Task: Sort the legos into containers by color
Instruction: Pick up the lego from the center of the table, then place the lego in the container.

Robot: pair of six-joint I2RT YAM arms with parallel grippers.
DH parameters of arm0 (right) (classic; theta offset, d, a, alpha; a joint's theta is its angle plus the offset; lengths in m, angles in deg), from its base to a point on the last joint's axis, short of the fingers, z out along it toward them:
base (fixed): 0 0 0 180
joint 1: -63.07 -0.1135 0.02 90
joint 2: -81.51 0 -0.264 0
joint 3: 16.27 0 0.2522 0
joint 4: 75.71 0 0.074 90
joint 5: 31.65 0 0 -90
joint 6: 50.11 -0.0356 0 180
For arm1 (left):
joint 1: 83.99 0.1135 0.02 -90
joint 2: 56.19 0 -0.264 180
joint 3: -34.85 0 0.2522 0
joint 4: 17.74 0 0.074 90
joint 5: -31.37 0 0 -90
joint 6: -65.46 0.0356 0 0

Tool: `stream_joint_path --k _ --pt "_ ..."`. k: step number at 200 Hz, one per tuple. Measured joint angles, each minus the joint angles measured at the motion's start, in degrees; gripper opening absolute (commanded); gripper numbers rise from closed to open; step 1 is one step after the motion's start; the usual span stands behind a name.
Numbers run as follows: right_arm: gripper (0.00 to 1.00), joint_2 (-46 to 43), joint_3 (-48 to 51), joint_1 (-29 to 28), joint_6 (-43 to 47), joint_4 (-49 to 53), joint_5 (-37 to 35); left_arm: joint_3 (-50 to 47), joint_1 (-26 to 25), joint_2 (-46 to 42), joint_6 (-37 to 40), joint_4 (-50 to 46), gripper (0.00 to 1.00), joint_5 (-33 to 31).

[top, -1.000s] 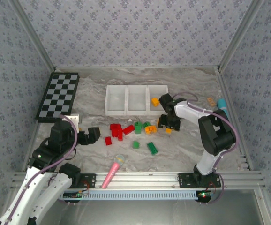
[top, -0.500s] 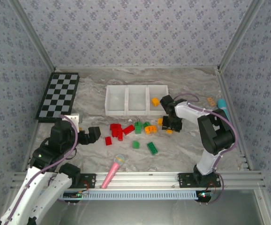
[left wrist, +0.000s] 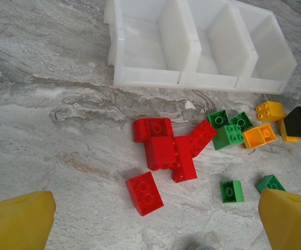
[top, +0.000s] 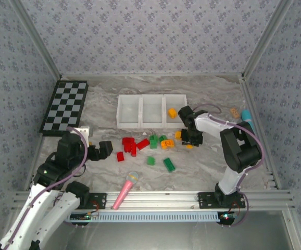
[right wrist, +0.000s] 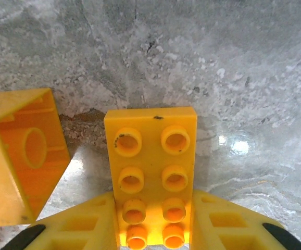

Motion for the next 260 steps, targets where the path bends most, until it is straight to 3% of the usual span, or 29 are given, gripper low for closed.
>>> stream_joint_path --k 61,118,219,260 --pt "0.28 -8.0 -1.4 -1.1 0.2 3.7 -2.4 0.0 0.0 1.1 0.0 0.1 1.0 1.0" --pt "0.28 -11.0 -17.3 -2.0 4.1 7.3 -3.9 0.0 0.0 1.9 0.0 0.3 1.0 1.5" --pt "0.29 14.7 -39.8 0.3 15.1 11.3 -2.7 0.0 -0.9 4.9 0.0 0.3 1.0 2.5" --pt "0.4 18.6 -41.4 0.3 15.4 13.0 -2.8 0.0 -1.4 6.9 0.0 0.3 1.0 3.0"
